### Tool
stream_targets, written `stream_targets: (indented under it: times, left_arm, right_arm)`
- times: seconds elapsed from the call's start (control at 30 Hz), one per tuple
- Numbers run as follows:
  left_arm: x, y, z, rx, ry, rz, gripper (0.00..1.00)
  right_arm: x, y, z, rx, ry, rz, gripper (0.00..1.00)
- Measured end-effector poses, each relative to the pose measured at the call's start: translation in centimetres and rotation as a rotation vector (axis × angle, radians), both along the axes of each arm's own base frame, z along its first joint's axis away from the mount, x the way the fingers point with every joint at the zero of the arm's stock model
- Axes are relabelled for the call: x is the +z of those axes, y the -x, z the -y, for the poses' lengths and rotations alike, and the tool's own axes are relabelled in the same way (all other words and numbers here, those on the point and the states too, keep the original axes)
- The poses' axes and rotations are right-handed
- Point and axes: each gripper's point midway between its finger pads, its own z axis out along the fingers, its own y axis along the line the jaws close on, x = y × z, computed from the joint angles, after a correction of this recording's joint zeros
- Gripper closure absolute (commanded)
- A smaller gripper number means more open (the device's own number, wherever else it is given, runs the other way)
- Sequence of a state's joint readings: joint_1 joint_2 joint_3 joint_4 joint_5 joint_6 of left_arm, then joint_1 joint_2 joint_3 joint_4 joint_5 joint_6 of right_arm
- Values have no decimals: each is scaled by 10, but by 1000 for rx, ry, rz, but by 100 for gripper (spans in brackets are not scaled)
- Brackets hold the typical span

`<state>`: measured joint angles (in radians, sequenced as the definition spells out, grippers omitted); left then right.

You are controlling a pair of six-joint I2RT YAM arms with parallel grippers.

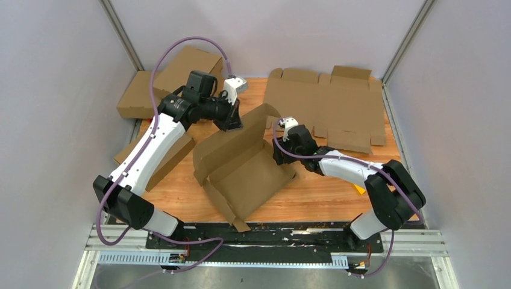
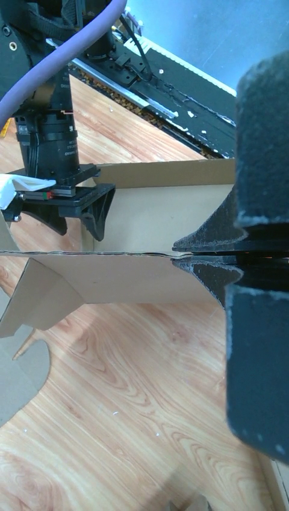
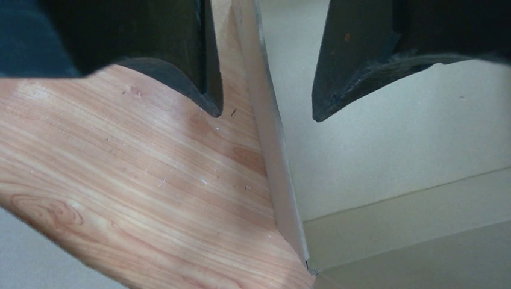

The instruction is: Fold the paper box

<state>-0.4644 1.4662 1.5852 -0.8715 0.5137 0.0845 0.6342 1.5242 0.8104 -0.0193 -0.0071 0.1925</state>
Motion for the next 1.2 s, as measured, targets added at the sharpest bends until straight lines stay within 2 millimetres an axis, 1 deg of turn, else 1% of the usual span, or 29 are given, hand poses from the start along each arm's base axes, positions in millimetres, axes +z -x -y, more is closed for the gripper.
stream_targets:
  times: [0.07, 0.13, 0.17, 0.2, 0.23, 0.27, 0.3, 0.33, 0.4, 0.5, 0.57, 0.63, 0.7, 0.77, 0.8, 0.83, 0.87, 0.9, 0.97, 1.0, 1.03, 1.07, 1.1, 1.2]
  left_arm:
    - [-1, -1, 1, -3, -1, 1, 99]
    - [-2, -3, 1, -5, -2, 3, 96]
    - [-2, -5, 2, -4, -2, 8, 86]
    - [-1, -8, 3, 0, -2, 17, 67]
    - [-1, -12, 3, 7, -6, 31, 44]
    - [0, -17, 2, 19, -9, 46, 29]
    - [1, -23, 1, 47, -15, 58, 17]
    - [1, -27, -1, 63, -25, 74, 9]
    - [2, -37, -5, 116, -37, 93, 1]
    - [10, -50, -14, 210, -45, 142, 0]
    - [18, -51, -26, 285, -43, 177, 0]
    - [26, -47, -41, 359, -19, 196, 0]
    - [34, -36, -62, 438, 29, 197, 0]
    - [34, -26, -85, 522, 68, 184, 0]
    - [31, -21, -93, 550, 75, 174, 0]
    - [26, -16, -101, 580, 85, 162, 0]
    - [15, -9, -105, 599, 92, 139, 0]
    - [2, 0, -106, 604, 97, 104, 0]
    - [-27, 17, -101, 597, 111, 18, 1]
    - [-41, 24, -99, 591, 117, -25, 2]
    - [-61, 32, -93, 580, 132, -88, 4]
    - [-75, 38, -90, 576, 136, -133, 6]
    - [-90, 43, -86, 569, 146, -182, 6]
    - [-128, 57, -80, 573, 165, -293, 4]
  right_arm:
    - [-2, 3, 0, 2, 21, 0, 70]
    - [-4, 6, 0, -4, 39, 6, 82]
    - [-6, 9, 1, -5, 51, 6, 86]
    - [-8, 12, 3, -15, 63, 5, 91]
    - [-10, 15, 6, -25, 75, 4, 95]
    - [-11, 18, 10, -38, 83, 3, 98]
    - [-11, 20, 15, -54, 92, 4, 100]
    - [-10, 22, 19, -70, 98, 6, 100]
    - [-6, 23, 33, -139, 121, 6, 100]
    - [1, 21, 53, -242, 141, 11, 100]
    - [4, 21, 66, -307, 147, 4, 100]
    - [7, 20, 78, -365, 142, -1, 100]
    - [9, 21, 87, -409, 129, -5, 100]
    - [9, 23, 98, -452, 116, -9, 100]
    - [8, 25, 102, -464, 112, -12, 100]
    - [6, 27, 106, -478, 111, -17, 100]
    - [4, 29, 110, -488, 111, -22, 100]
    - [1, 31, 112, -496, 115, -30, 100]
    - [-3, 33, 116, -507, 118, -42, 100]
    - [-4, 34, 117, -512, 118, -47, 100]
    - [-5, 34, 117, -514, 116, -49, 100]
    - [-6, 34, 117, -515, 114, -49, 100]
    - [-7, 35, 117, -516, 112, -51, 100]
    - [-9, 36, 117, -519, 107, -52, 100]
